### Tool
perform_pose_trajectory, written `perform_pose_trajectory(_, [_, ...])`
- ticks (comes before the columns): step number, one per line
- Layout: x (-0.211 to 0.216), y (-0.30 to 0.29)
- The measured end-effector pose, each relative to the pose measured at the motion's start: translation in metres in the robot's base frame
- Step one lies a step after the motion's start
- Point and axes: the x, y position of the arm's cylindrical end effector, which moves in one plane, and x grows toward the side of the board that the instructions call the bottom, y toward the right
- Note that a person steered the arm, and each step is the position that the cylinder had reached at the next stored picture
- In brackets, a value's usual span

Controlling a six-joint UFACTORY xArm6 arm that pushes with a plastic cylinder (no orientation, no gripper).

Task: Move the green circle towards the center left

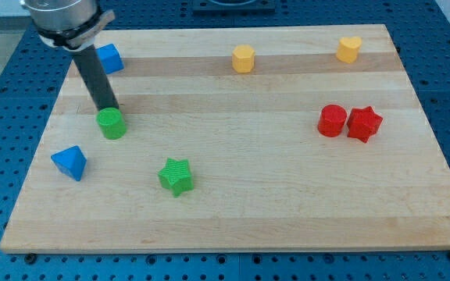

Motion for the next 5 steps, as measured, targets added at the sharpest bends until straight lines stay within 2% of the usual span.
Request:
perform_pose_trajectory(1, [-0.004, 0.029])
perform_pose_trajectory(3, [-0.004, 0.036])
perform_pose_trajectory(5, [0.042, 0.054])
